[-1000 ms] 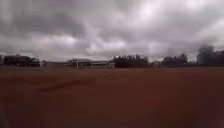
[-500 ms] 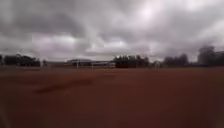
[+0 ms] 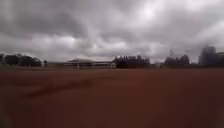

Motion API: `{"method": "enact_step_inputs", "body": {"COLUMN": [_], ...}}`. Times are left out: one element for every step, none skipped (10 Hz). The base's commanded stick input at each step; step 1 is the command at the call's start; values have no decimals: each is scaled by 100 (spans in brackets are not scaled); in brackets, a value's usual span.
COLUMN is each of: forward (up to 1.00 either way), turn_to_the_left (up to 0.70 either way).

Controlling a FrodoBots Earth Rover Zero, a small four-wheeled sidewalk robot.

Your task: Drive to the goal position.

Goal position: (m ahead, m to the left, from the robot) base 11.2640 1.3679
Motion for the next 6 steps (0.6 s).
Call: {"method": "enact_step_inputs", "body": {"forward": [70,70,70,70,70,70], "turn_to_the_left": [0,0,0,0,0,0]}}
